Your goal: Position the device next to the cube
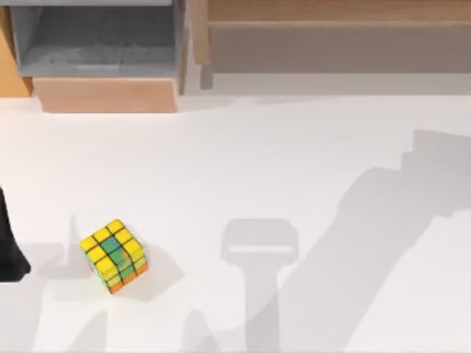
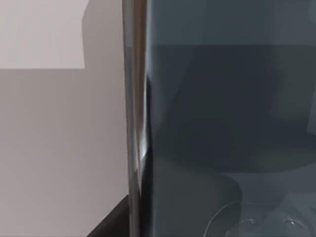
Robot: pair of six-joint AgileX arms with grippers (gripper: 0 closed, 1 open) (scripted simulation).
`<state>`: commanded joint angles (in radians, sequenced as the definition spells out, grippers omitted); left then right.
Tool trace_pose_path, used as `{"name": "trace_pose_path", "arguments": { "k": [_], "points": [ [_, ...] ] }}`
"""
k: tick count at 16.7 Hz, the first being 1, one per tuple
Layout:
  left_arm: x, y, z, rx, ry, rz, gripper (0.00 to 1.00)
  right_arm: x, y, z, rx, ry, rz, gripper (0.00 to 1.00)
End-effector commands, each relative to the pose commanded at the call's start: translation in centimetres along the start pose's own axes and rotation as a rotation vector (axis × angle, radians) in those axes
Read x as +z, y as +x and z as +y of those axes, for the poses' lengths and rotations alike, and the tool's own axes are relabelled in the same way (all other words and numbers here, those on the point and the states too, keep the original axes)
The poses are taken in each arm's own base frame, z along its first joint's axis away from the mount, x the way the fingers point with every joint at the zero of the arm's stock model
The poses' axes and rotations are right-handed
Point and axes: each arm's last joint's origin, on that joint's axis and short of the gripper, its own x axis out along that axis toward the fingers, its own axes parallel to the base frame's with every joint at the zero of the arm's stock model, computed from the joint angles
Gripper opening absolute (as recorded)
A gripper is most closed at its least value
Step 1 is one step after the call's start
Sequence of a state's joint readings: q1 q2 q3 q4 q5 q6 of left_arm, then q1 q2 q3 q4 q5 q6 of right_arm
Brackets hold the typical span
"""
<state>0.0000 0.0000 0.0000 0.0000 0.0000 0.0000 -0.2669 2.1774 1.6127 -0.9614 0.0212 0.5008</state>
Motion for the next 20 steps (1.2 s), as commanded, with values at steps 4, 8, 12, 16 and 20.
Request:
{"name": "trace_pose_path", "arguments": {
  "k": [4,8,12,16,20],
  "points": [
    [0.0,0.0,0.0,0.000,0.000,0.000,1.00,-0.3,-3.1,1.8,0.042,-0.005,-0.071,0.00],
    [0.0,0.0,0.0,0.000,0.000,0.000,1.00,-2.2,-5.1,5.5,0.073,-0.052,-0.101,0.00],
    [0.0,0.0,0.0,0.000,0.000,0.000,1.00,-6.2,-6.2,10.6,0.093,-0.143,-0.096,0.00],
    [0.0,0.0,0.0,0.000,0.000,0.000,1.00,-12.0,-6.6,15.9,0.098,-0.266,-0.070,0.00],
    [0.0,0.0,0.0,0.000,0.000,0.000,1.00,-19.2,-6.6,20.2,0.088,-0.401,-0.036,0.00]
  ]
}}
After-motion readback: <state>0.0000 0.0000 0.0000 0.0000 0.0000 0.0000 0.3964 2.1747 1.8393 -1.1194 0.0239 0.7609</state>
